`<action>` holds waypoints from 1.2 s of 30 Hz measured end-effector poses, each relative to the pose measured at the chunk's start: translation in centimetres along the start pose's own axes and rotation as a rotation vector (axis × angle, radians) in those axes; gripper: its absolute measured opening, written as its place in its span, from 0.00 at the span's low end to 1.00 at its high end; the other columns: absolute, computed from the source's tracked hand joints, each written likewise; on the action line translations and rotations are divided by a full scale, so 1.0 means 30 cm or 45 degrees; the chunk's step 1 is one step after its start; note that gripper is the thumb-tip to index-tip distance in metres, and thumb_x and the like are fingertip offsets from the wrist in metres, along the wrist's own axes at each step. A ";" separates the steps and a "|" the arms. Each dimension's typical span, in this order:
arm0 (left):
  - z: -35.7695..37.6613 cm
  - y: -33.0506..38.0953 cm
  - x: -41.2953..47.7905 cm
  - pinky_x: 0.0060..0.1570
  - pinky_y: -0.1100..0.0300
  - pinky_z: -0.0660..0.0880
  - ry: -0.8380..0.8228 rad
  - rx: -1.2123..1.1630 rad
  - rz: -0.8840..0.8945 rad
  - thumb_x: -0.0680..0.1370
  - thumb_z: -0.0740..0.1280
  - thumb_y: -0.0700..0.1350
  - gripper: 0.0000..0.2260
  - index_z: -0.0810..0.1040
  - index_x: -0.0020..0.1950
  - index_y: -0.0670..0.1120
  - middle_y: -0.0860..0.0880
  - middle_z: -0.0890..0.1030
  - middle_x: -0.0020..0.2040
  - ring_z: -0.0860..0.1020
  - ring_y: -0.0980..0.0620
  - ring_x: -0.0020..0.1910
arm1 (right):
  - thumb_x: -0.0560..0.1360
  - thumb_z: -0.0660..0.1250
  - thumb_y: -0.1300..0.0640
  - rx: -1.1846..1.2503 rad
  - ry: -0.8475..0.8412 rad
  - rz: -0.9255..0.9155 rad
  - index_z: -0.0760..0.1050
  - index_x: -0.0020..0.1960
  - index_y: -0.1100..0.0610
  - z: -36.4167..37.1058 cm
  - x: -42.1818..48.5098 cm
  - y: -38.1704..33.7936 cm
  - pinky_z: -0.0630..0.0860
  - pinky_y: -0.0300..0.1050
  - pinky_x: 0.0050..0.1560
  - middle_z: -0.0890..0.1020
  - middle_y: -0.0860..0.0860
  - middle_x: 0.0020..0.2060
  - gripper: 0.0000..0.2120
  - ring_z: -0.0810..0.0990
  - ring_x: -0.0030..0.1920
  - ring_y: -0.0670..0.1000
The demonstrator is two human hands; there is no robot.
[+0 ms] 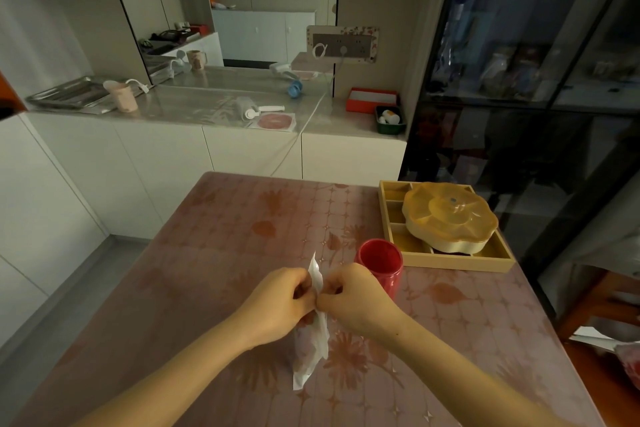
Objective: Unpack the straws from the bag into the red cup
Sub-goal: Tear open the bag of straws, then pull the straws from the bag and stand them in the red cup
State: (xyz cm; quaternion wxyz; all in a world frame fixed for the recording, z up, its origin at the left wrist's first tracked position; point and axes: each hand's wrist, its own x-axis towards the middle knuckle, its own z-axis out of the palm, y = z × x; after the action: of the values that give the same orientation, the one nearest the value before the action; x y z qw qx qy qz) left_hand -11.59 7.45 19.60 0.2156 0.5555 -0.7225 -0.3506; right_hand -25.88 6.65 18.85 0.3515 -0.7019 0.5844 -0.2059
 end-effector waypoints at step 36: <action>0.291 -0.146 0.115 0.50 0.69 0.71 0.085 -0.110 0.175 0.50 0.75 0.68 0.52 0.51 0.68 0.66 0.66 0.66 0.55 0.71 0.62 0.56 | 0.74 0.65 0.58 0.012 0.234 0.175 0.72 0.34 0.52 -0.117 0.005 0.213 0.72 0.27 0.28 0.76 0.46 0.30 0.10 0.75 0.29 0.43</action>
State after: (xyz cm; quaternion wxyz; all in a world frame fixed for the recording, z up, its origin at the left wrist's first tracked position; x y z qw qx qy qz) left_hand -15.85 5.89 10.28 0.2868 0.5063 -0.7354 -0.3472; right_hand -32.61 5.17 16.49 0.3130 -0.6365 0.6600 -0.2477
